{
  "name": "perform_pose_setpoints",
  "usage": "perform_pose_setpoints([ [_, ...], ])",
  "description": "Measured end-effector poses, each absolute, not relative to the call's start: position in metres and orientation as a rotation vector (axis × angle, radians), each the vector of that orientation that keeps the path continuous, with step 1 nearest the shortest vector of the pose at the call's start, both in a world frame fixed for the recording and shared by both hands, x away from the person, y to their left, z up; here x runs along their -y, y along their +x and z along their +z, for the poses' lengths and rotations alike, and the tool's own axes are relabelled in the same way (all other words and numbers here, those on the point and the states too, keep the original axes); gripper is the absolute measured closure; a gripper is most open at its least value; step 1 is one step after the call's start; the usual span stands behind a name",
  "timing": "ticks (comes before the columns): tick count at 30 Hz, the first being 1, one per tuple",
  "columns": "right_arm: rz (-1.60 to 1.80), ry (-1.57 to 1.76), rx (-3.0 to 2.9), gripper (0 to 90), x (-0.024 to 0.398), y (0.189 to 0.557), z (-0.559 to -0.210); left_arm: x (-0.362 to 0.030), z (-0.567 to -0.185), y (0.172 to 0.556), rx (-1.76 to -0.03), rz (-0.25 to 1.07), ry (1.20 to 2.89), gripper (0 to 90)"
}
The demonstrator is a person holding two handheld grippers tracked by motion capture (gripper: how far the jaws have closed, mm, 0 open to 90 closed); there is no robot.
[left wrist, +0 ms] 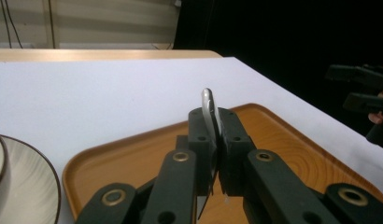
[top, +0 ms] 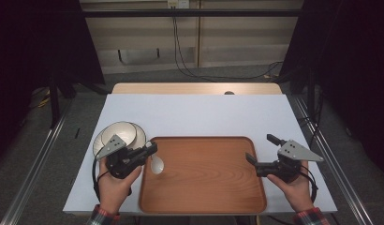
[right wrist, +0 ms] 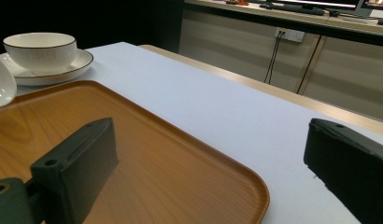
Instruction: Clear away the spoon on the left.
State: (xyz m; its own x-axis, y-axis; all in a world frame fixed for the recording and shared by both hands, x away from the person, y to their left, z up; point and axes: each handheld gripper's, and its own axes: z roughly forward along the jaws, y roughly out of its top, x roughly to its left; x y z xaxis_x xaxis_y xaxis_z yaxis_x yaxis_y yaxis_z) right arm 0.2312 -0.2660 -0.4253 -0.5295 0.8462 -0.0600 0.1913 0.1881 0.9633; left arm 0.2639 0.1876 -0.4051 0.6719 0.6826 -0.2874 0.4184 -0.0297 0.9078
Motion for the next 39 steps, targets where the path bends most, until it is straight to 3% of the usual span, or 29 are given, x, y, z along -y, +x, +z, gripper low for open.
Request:
perform_pose_setpoints([
  [39, 1.386, 0.955, -1.875, 2.6, 0.263, 0.237, -0.428, -0.168, -0.418, 0.248, -0.857, 0.129, 1.735, 85.3],
])
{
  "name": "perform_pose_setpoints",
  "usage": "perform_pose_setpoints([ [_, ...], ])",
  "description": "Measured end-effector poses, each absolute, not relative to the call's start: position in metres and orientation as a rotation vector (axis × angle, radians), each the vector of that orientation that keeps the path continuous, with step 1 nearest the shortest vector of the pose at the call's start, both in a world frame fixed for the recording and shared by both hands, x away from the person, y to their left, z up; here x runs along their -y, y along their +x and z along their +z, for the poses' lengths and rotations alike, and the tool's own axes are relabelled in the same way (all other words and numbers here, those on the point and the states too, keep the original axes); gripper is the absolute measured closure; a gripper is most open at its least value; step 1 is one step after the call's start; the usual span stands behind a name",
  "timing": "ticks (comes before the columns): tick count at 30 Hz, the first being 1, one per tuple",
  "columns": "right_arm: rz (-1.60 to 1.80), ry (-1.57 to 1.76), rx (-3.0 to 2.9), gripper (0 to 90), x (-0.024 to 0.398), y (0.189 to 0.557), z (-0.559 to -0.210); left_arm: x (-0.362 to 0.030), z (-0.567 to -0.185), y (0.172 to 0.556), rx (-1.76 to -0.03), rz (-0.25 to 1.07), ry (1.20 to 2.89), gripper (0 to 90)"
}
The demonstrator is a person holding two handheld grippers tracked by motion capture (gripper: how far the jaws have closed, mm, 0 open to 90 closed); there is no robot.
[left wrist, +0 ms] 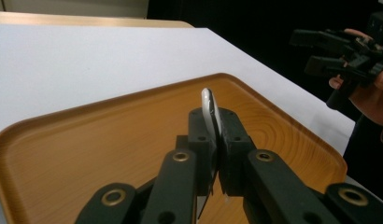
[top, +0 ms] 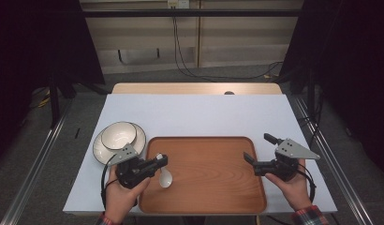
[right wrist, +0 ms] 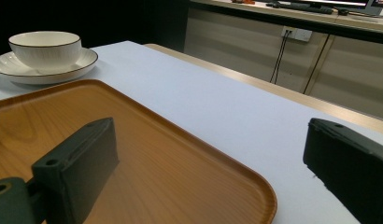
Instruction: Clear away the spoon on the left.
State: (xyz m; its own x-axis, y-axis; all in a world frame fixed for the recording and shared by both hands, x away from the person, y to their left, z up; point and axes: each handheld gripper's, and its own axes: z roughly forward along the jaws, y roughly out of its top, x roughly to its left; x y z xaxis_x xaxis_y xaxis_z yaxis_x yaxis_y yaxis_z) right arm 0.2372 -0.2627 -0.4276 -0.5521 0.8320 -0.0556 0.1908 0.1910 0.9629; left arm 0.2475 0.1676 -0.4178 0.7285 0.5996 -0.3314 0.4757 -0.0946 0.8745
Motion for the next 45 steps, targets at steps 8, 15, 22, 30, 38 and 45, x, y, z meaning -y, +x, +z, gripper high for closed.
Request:
perform_pose_setpoints([
  [8, 1.386, 0.958, -1.873, 2.6, 0.263, 0.237, -0.428, -0.164, -0.422, 0.247, -0.869, 0.121, 1.76, 85.3],
  [15, 1.386, 0.95, -1.883, 2.6, 0.262, 0.237, -0.429, -0.164, -0.425, 0.249, -0.877, 0.109, 1.751, 85.2],
  [22, 1.381, 0.952, -1.875, 2.6, 0.264, 0.235, -0.428, -0.165, -0.428, 0.254, -0.878, 0.103, 1.741, 84.4],
  [30, 1.374, 0.949, -1.881, 2.6, 0.262, 0.235, -0.429, -0.166, -0.43, 0.258, -0.877, 0.127, 1.747, 82.6],
  [38, 1.368, 0.95, -1.894, 2.7, 0.263, 0.237, -0.431, -0.165, -0.435, 0.264, -0.887, 0.154, 1.753, 80.3],
  [45, 1.355, 0.957, -1.898, 2.7, 0.263, 0.237, -0.432, -0.163, -0.438, 0.271, -0.889, 0.159, 1.76, 75.6],
])
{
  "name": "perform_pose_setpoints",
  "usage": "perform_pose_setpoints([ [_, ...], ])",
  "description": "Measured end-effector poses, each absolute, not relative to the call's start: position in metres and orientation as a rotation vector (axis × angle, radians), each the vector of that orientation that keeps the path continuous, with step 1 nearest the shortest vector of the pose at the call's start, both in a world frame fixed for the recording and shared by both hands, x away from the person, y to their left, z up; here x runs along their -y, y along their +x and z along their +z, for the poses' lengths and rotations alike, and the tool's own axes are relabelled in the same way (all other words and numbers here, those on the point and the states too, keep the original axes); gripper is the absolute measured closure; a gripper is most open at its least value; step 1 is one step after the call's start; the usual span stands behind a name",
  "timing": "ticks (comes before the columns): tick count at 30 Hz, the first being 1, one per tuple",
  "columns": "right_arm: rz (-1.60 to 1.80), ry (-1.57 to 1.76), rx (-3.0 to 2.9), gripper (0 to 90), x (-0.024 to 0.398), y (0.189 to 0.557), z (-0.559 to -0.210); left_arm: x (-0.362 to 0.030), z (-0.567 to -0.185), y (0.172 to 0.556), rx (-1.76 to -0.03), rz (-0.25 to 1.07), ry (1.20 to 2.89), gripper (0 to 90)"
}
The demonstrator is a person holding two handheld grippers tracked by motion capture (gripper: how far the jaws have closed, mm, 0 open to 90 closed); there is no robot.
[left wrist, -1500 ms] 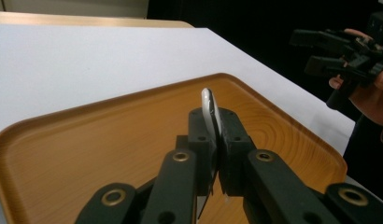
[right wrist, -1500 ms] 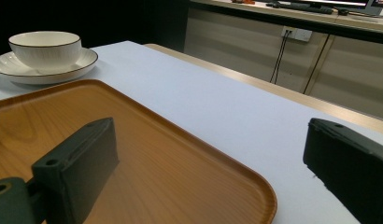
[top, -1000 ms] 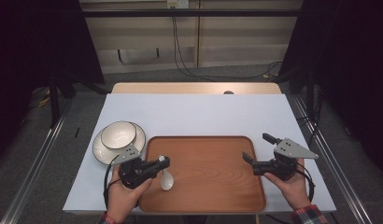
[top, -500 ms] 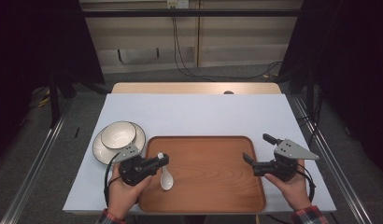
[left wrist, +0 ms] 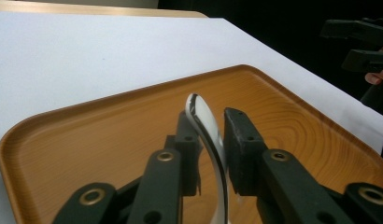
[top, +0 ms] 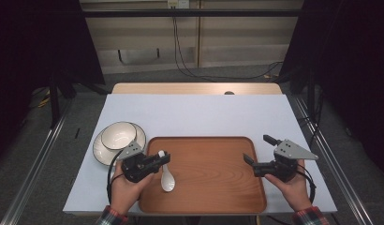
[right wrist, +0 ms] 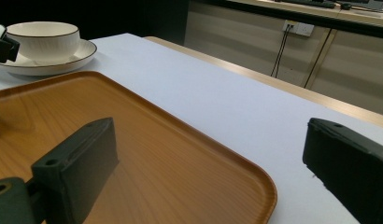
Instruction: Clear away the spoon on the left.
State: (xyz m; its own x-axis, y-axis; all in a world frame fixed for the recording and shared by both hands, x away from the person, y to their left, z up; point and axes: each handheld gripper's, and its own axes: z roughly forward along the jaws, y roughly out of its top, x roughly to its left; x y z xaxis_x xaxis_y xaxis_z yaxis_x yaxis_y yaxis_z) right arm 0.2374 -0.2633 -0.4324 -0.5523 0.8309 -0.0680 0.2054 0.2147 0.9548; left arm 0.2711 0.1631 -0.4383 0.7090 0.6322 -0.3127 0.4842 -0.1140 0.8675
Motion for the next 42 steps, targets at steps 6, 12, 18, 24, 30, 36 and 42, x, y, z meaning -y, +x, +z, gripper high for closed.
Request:
perform_pose_setpoints([
  [6, 1.353, 0.964, -1.898, 2.8, 0.263, 0.237, -0.432, -0.165, -0.442, 0.275, -0.903, 0.17, 1.768, 72.1],
  [12, 1.357, 0.952, -1.9, 2.9, 0.262, 0.236, -0.432, -0.163, -0.446, 0.275, -0.919, 0.191, 1.791, 71.0],
  [18, 1.356, 0.956, -1.905, 3.0, 0.263, 0.236, -0.432, -0.165, -0.452, 0.279, -0.94, 0.185, 1.788, 69.0],
  [24, 1.352, 0.956, -1.907, 3.1, 0.262, 0.237, -0.433, -0.165, -0.454, 0.281, -0.953, 0.183, 1.785, 69.0],
  [30, 1.354, 0.951, -1.905, 3.1, 0.262, 0.237, -0.432, -0.165, -0.456, 0.282, -0.959, 0.181, 1.784, 69.1],
  [36, 1.356, 0.949, -1.906, 3.0, 0.263, 0.237, -0.432, -0.164, -0.457, 0.283, -0.968, 0.185, 1.787, 69.2],
  [42, 1.356, 0.95, -1.904, 3.0, 0.263, 0.237, -0.432, -0.163, -0.458, 0.284, -0.972, 0.183, 1.783, 69.3],
])
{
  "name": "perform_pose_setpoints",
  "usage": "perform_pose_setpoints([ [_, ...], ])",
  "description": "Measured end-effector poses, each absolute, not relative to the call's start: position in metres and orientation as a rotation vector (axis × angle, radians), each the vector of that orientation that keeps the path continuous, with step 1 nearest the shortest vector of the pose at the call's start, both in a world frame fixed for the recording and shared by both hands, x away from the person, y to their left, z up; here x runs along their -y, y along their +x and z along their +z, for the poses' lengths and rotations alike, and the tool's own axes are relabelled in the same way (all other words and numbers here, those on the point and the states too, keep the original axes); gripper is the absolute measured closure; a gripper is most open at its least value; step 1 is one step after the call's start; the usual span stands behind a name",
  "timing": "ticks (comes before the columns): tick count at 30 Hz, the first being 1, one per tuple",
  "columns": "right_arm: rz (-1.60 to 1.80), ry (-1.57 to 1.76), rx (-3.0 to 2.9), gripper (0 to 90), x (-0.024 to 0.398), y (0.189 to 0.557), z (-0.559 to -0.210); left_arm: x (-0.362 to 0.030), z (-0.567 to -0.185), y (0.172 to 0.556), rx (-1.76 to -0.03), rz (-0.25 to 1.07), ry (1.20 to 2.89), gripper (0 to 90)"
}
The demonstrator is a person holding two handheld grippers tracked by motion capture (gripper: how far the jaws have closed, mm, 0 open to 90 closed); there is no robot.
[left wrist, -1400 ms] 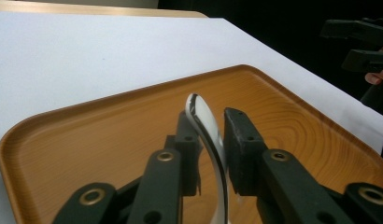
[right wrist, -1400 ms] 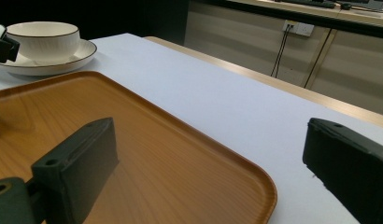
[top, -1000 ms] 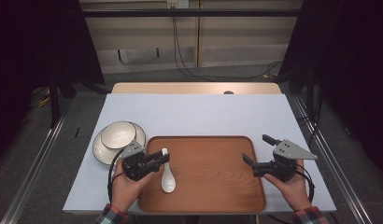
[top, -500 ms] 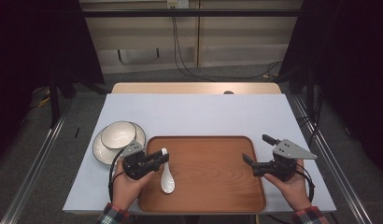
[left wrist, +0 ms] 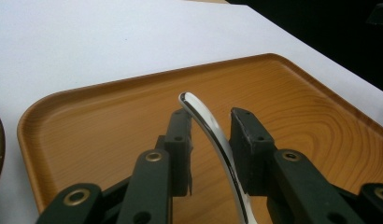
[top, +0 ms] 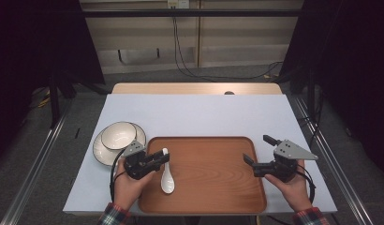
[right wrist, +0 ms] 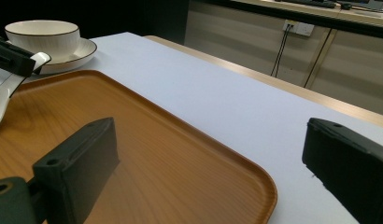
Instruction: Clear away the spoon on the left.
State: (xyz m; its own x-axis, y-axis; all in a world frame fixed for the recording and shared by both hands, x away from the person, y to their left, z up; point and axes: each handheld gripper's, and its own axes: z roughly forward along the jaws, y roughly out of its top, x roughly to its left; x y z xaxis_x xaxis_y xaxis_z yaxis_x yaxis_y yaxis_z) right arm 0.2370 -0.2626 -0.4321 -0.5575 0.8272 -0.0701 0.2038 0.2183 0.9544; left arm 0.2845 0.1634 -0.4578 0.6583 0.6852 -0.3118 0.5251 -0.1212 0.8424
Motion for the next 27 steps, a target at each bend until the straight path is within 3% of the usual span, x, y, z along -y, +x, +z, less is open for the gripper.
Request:
perform_pose_setpoints([
  [27, 1.35, 0.953, -1.911, 3.1, 0.2614, 0.2368, -0.4329, -0.1644, -0.4619, 0.2867, -1.013, 0.192, 1.795, 65.8],
])
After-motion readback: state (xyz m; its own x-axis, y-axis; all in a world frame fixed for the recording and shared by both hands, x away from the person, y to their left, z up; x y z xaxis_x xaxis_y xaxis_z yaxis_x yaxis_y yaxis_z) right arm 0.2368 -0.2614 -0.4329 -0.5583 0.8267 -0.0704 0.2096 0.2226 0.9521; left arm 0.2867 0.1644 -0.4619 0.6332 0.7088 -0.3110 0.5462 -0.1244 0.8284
